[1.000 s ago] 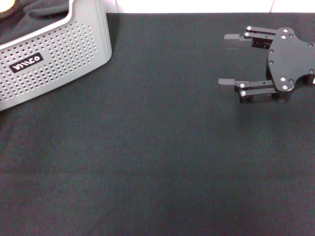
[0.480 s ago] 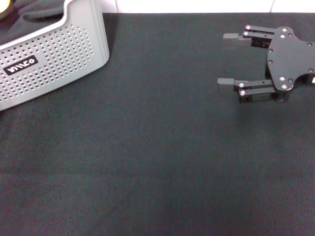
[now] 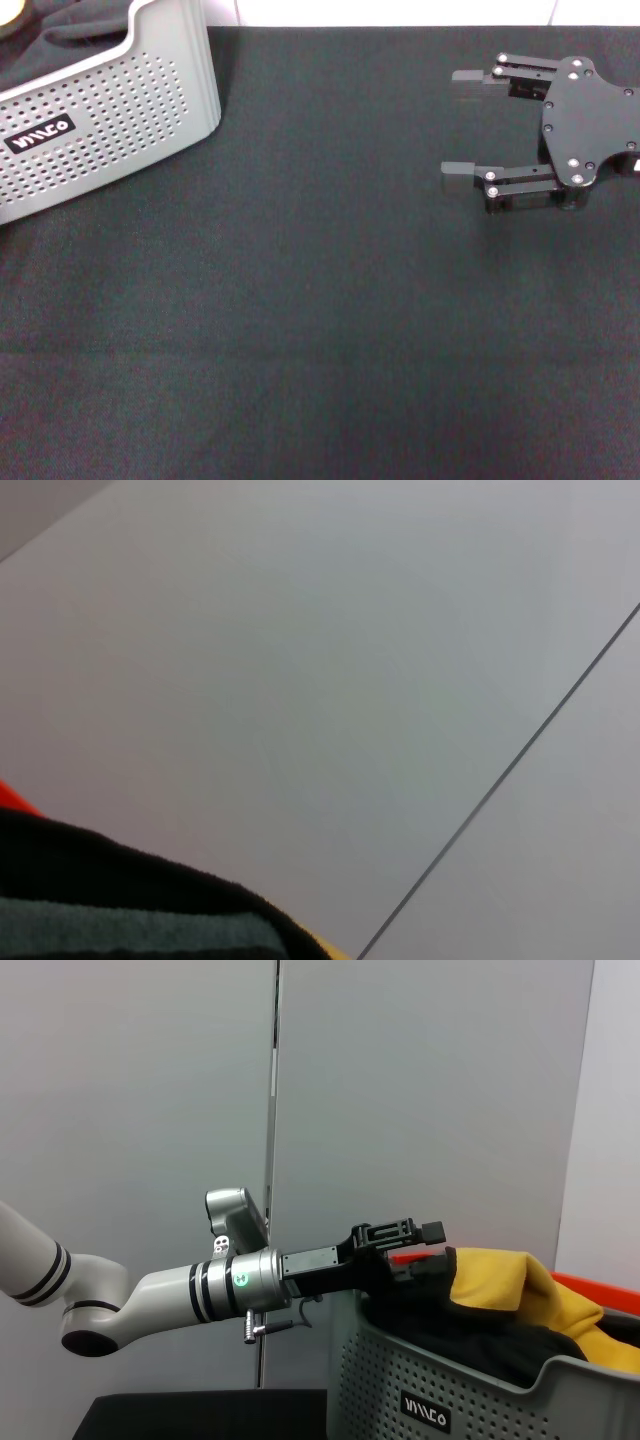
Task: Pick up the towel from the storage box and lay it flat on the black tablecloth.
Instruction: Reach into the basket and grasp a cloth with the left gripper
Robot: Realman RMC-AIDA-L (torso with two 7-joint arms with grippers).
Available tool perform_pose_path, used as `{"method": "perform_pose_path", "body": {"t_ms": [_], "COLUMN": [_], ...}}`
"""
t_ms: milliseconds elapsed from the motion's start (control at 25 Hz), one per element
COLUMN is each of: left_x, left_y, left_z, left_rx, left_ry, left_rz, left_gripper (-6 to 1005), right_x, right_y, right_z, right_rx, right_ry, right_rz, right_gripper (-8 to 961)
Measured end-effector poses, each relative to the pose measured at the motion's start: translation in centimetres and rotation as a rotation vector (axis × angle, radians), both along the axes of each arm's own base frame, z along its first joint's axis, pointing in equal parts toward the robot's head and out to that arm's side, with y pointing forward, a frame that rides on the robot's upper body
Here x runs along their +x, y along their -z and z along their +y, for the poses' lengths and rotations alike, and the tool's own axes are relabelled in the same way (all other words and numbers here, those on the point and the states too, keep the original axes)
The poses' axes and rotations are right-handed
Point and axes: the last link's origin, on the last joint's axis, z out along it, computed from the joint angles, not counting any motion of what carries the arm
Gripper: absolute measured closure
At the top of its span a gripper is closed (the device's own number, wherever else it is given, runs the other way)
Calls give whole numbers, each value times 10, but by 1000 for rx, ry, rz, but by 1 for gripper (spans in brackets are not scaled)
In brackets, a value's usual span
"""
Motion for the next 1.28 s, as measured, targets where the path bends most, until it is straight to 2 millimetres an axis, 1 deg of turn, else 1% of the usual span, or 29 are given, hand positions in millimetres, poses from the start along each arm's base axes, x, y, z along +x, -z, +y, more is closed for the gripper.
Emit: {"method": "perform_pose_path", "body": {"t_ms": [240, 560, 960, 1080, 1160, 1240, 1280], "left_x": [1, 11, 16, 15, 20, 30, 39], "left_y": [0, 4, 15, 16, 19, 20, 18], "left_z": [3, 10, -10, -13, -10, -2, 4], "left_rx": [5, -16, -66, -76, -93, -109, -114], "left_ry": [-2, 41, 117, 120, 139, 177, 211], "left_rz": [-1, -3, -73, -78, -69, -45, -18], "left_gripper": [305, 305, 305, 305, 305, 305, 305], "right_x": [2, 2, 0, 0, -1, -2, -3], "right_y": [0, 0, 0, 0, 0, 0, 0], "right_z": [-1, 0, 2, 3, 3, 4, 4], "right_rx": [2, 4, 2, 3, 5, 6, 6], "right_ry": [4, 1, -6, -8, -13, -19, -22], "right_rz": [1, 1, 7, 6, 5, 5, 5], "right_gripper": [143, 143, 144, 144, 144, 144, 144]}}
